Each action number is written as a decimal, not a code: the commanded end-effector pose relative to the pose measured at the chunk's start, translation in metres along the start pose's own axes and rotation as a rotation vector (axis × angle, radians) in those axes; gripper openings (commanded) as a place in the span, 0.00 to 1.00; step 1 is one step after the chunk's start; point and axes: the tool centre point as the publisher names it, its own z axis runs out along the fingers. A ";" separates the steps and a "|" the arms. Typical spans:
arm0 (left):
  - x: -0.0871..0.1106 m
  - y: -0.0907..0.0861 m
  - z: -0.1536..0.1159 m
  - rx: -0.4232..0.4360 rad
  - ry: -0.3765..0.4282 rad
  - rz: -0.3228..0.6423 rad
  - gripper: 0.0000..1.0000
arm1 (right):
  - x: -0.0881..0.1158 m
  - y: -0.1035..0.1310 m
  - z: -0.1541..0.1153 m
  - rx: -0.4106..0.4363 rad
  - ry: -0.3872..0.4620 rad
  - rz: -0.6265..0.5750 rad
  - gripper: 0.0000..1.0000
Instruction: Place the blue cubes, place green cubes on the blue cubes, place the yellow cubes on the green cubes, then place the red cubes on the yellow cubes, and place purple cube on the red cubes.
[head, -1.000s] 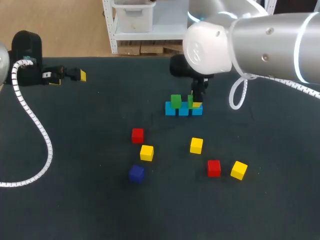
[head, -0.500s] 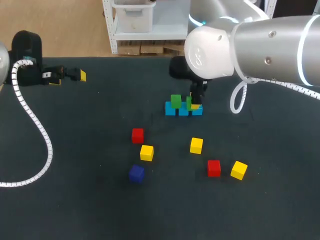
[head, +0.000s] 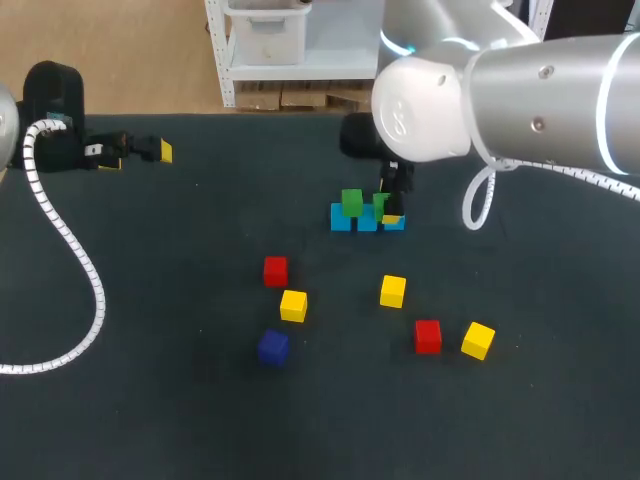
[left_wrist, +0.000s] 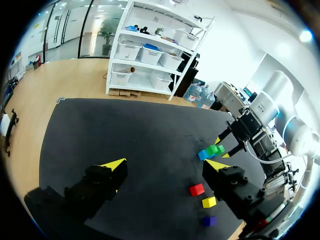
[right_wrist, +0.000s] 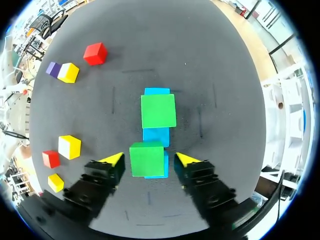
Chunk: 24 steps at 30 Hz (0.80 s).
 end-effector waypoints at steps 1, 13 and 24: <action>0.001 0.002 0.000 0.011 -0.006 0.002 1.00 | 0.001 0.000 0.000 0.007 -0.005 0.006 1.00; 0.001 0.002 0.000 0.011 -0.006 0.002 1.00 | -0.005 -0.002 -0.003 0.012 -0.040 0.034 1.00; 0.001 0.002 0.000 0.011 -0.006 0.002 1.00 | -0.005 -0.002 -0.004 0.018 -0.041 0.032 0.61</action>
